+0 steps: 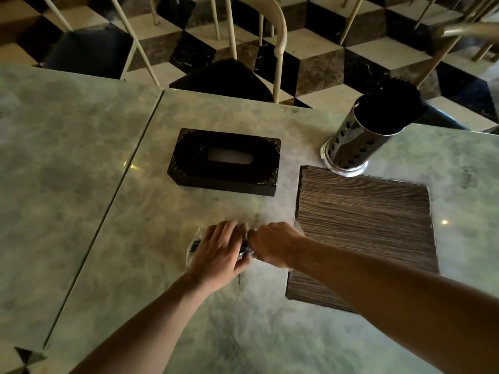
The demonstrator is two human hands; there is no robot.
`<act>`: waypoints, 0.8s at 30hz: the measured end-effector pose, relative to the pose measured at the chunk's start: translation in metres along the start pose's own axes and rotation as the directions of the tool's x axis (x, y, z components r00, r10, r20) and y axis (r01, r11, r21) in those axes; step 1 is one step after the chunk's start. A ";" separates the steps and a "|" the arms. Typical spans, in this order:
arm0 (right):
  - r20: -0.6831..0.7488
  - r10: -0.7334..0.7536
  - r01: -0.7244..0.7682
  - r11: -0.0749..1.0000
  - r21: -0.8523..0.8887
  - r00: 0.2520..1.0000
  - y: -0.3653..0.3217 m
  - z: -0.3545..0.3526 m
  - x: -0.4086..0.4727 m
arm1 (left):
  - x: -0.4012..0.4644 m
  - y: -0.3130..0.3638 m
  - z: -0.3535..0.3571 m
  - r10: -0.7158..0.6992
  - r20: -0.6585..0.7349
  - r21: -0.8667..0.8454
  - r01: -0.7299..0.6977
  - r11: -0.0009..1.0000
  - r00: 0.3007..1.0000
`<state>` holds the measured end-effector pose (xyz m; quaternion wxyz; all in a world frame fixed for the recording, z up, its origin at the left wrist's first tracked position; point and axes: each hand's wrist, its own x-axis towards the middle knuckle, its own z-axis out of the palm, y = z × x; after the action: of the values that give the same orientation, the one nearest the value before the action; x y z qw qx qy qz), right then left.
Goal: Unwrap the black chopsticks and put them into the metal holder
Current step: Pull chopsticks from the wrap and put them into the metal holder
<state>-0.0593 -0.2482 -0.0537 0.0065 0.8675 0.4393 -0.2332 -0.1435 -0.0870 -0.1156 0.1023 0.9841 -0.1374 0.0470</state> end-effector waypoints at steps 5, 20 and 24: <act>0.039 0.081 -0.082 0.996 0.043 0.996 0.028 0.003 -0.016 | -0.011 -0.007 0.010 -0.060 0.110 0.002 0.060 0.998 0.992; 0.081 0.062 -0.053 0.993 -0.108 0.995 0.029 -0.004 -0.021 | -0.013 -0.007 0.010 -0.065 0.248 0.098 0.042 0.994 0.967; 0.173 0.123 -0.104 0.988 -0.114 0.977 0.025 -0.009 -0.022 | -0.014 -0.008 0.013 -0.071 0.264 0.106 0.045 0.993 0.962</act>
<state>-0.0479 -0.2780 -0.0414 0.1049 0.8651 0.3983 -0.2863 -0.1539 -0.0788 -0.1316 0.0354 0.9889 -0.1185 -0.0824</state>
